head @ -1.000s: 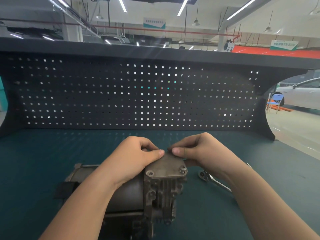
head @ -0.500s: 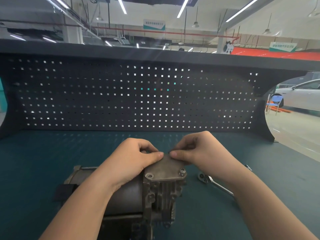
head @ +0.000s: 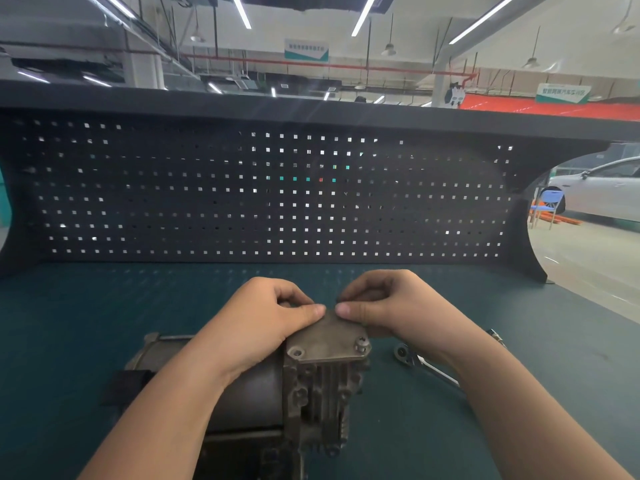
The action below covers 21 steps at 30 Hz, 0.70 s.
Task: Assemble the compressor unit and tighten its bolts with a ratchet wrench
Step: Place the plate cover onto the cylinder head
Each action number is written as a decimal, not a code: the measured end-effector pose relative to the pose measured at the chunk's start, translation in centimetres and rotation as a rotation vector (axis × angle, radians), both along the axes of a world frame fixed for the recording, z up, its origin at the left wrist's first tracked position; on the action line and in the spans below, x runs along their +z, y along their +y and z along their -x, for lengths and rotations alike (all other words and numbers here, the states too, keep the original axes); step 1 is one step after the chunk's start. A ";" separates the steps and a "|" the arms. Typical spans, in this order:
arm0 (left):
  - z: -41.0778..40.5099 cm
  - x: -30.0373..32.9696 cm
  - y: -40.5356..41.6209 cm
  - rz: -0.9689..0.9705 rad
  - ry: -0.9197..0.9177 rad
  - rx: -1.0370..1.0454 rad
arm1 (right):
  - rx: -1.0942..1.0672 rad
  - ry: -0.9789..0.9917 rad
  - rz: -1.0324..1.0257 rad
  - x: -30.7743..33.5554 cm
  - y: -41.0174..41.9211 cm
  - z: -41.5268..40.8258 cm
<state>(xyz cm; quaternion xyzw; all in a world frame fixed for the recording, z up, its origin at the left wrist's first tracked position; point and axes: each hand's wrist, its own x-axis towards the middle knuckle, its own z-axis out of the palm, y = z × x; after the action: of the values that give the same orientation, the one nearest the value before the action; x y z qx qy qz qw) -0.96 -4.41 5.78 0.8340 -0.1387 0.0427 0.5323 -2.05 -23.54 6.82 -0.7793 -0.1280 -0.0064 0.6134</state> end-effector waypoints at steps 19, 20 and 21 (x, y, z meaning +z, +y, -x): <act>0.1 0.1 0.0 -0.004 0.008 -0.002 | -0.026 -0.105 0.019 -0.2 -0.1 -0.2; 0.1 0.1 0.0 -0.007 0.007 -0.002 | -0.019 -0.108 0.020 -0.1 -0.2 -0.2; 0.1 0.1 0.0 -0.010 0.006 -0.002 | -0.001 -0.105 0.019 -0.1 -0.3 -0.2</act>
<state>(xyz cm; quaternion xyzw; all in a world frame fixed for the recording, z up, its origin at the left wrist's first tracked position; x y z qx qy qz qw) -1.08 -4.45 5.90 0.8367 -0.1381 0.0387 0.5285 -1.84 -23.87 6.76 -0.7838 -0.1596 -0.0462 0.5984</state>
